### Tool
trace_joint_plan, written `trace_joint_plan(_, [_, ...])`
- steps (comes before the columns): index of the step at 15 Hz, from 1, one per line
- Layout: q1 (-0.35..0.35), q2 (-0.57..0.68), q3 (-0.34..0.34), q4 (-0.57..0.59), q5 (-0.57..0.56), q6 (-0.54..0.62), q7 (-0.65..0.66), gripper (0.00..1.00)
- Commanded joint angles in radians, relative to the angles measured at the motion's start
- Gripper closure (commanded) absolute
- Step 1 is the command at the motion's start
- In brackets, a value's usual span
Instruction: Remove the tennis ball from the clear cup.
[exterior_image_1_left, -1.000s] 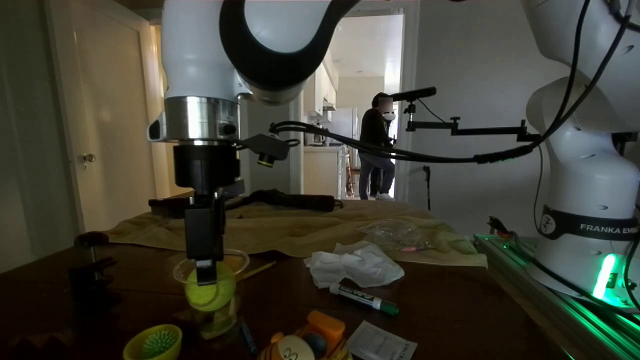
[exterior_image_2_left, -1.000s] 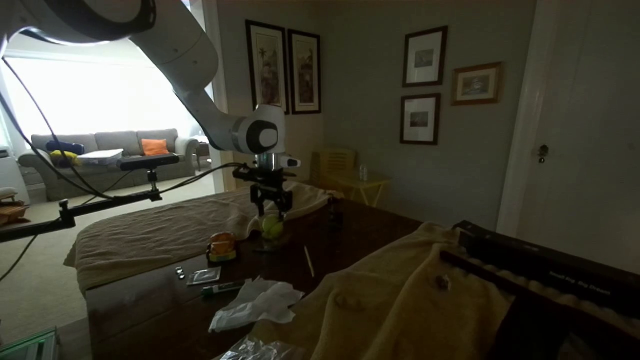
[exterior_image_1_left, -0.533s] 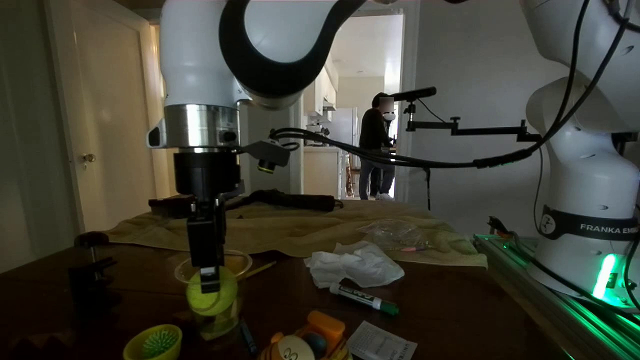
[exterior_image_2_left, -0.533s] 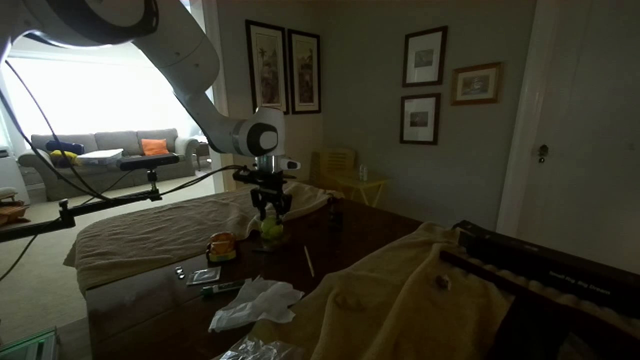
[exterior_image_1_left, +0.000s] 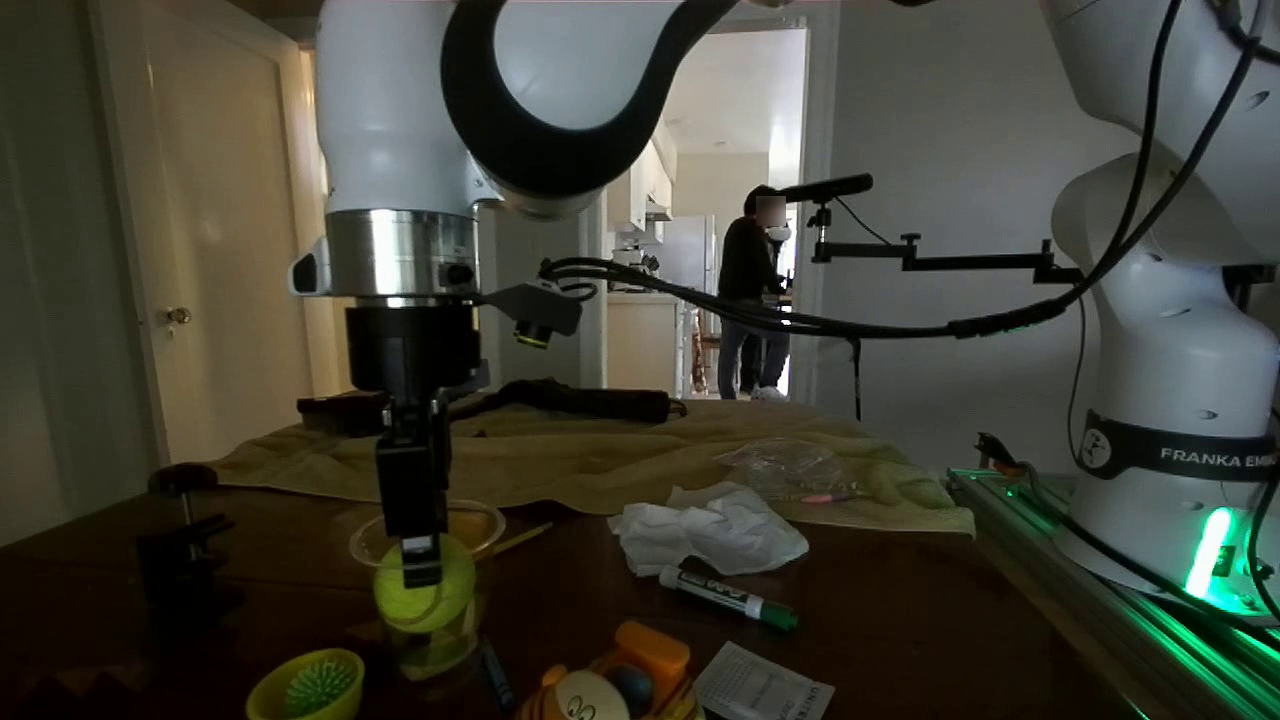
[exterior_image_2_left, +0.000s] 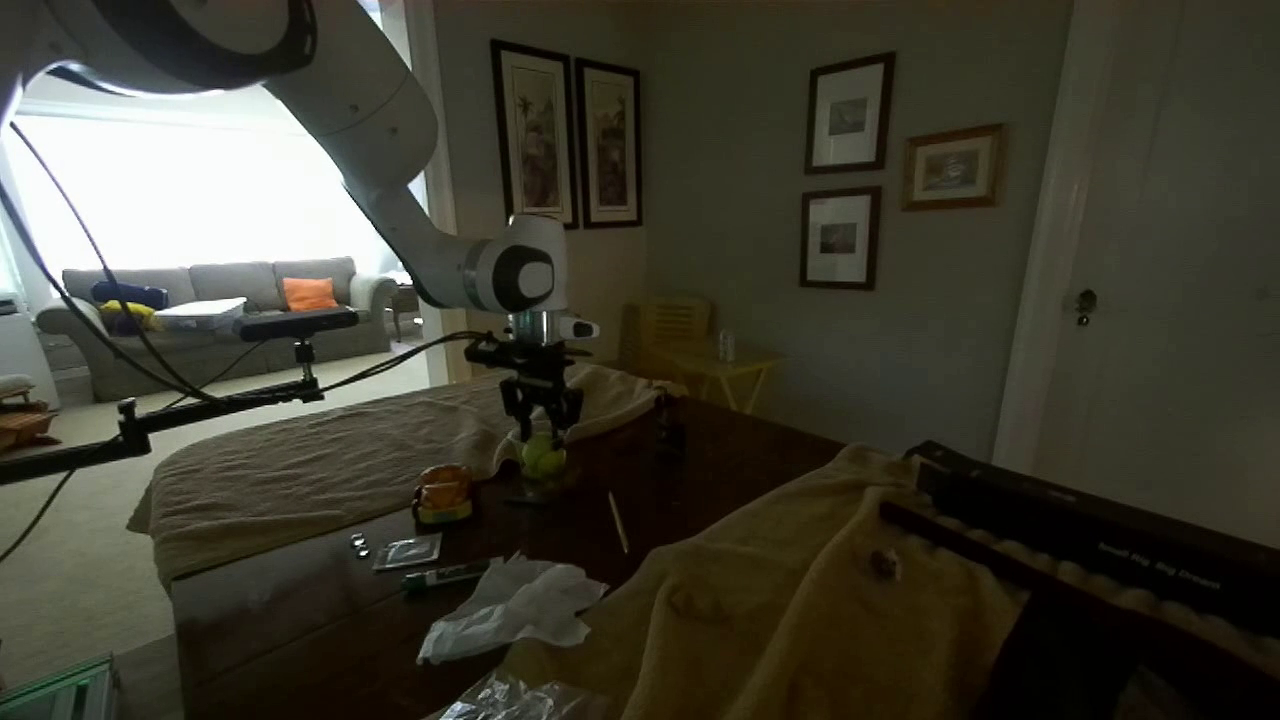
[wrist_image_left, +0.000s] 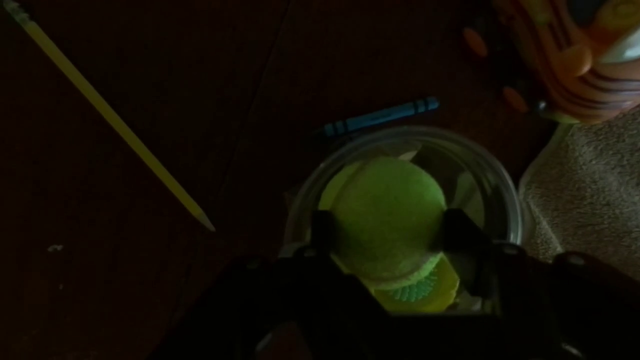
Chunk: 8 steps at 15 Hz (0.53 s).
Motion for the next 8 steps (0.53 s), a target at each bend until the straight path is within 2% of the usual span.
trace_joint_plan(1, [0.021,0.006,-0.003,0.017,-0.03,-0.03,0.024,0.66])
trace_joint_plan(8, [0.045,-0.077,0.015,0.0,-0.03,-0.032,0.026,0.66])
